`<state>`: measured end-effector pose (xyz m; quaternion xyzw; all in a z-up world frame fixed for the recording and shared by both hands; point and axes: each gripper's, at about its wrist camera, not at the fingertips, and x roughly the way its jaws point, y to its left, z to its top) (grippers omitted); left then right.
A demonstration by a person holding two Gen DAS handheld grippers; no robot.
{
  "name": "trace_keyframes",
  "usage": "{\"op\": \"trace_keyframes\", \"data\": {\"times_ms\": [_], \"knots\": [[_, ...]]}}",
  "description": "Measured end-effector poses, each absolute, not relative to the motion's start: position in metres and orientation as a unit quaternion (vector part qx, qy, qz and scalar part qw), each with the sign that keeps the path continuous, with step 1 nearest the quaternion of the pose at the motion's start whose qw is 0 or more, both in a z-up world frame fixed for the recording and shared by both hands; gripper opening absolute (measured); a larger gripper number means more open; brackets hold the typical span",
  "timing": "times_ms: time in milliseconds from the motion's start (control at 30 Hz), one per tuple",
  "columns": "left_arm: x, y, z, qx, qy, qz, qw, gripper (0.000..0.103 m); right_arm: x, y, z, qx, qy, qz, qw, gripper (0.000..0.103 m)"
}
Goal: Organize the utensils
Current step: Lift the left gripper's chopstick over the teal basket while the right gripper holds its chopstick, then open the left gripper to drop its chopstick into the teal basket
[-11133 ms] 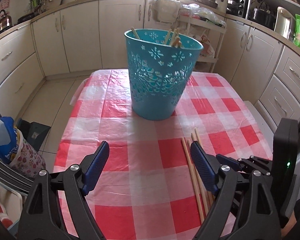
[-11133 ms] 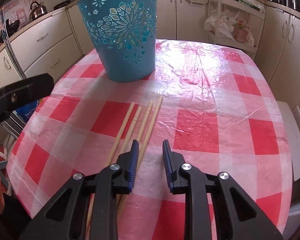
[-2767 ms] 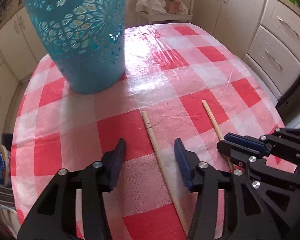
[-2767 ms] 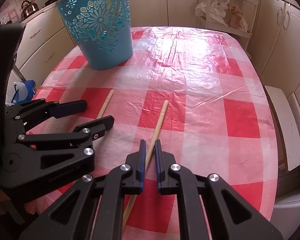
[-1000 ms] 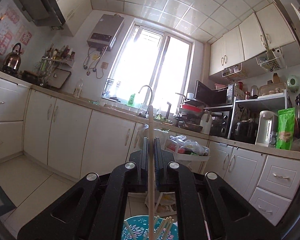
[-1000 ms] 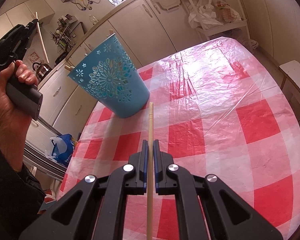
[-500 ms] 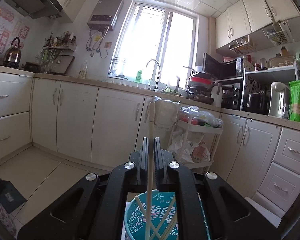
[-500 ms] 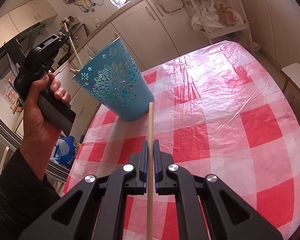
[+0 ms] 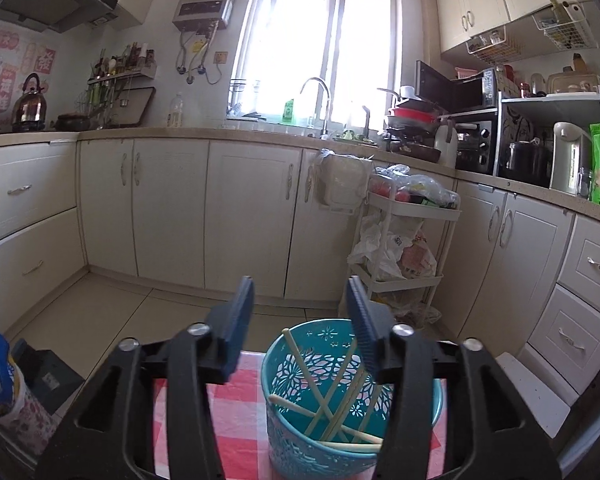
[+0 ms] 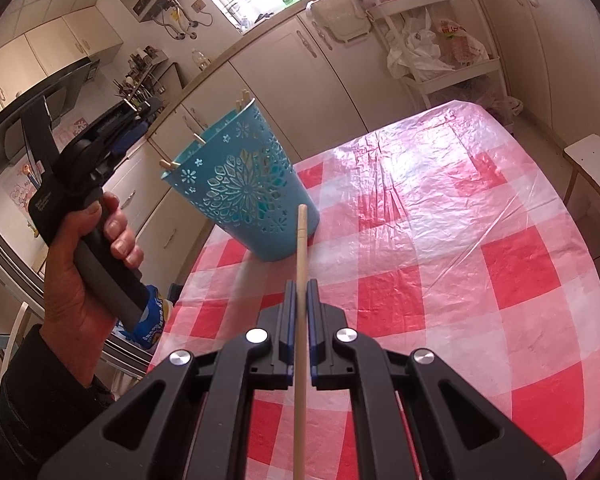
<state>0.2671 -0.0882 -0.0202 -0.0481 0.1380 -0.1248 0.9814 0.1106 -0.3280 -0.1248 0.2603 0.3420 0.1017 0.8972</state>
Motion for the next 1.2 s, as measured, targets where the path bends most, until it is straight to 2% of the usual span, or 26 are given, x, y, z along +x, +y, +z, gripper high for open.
{"op": "trace_keyframes", "data": {"times_ms": [133,200,267,700,967,1200], "knots": [[0.245,-0.076,-0.011,-0.058,0.161,-0.107,0.979,0.068,0.108,-0.331,-0.115,0.271,0.322,0.105,0.901,0.006],[0.232,-0.064,-0.008,-0.078,0.168,-0.097,0.978,0.077,0.108,-0.332,-0.105,0.276,0.305,0.107,0.905,0.006],[0.221,-0.050,-0.005,-0.095,0.169,-0.088,0.977,0.080,0.110,-0.332,-0.089,0.281,0.279,0.110,0.912,0.006],[0.222,0.010,0.003,-0.172,0.169,-0.055,0.969,0.081,0.220,-0.300,0.035,0.238,0.090,0.120,0.960,0.006],[0.224,0.020,0.006,-0.185,0.167,-0.057,0.967,0.081,0.280,-0.276,0.018,0.199,0.091,0.104,0.970,0.006],[0.228,0.018,0.006,-0.171,0.172,-0.048,0.969,0.081,0.290,-0.273,-0.003,0.180,0.105,0.088,0.974,0.006]]}}
